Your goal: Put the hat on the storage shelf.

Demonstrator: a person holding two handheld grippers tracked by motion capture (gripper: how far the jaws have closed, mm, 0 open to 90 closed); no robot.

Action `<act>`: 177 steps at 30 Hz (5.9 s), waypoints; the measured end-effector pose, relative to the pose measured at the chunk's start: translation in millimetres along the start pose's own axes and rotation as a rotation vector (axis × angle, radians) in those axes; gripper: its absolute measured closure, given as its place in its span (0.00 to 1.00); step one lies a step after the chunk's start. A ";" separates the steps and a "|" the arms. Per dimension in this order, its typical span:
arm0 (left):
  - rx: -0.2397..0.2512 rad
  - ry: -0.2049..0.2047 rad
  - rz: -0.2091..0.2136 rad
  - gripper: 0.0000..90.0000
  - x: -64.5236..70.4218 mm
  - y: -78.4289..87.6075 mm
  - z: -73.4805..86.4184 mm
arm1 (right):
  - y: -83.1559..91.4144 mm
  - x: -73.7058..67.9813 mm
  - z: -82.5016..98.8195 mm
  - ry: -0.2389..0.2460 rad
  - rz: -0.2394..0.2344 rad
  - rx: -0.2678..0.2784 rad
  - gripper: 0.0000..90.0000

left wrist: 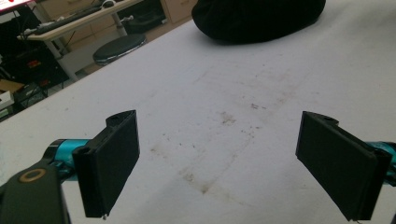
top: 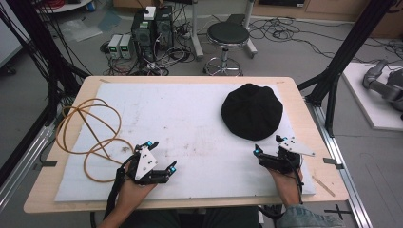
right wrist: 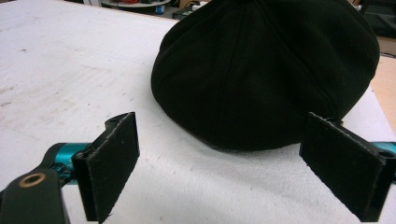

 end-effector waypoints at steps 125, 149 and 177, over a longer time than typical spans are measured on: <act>-0.001 -0.026 0.080 0.18 7.6 -2.4 -1.8 | -112.5 14.8 -105.5 -0.055 0.180 0.004 0.80; 0.015 -0.030 0.084 0.18 9.4 -5.2 -3.1 | -94.8 1.6 -184.0 -0.276 0.054 0.120 0.80; 0.010 -0.045 0.086 0.18 10.5 -2.4 -4.0 | -86.4 -74.1 -265.2 -0.228 -0.095 0.210 0.80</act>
Point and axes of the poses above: each handheld gripper's, and its own axes: y roughly backward along the jaws, z roughly out of its underside, x roughly to its right, the point moved 2 cm from there along -y, roughly forward along the jaws, and after that the axes turned 5 degrees about z, right-handed, at the moved point
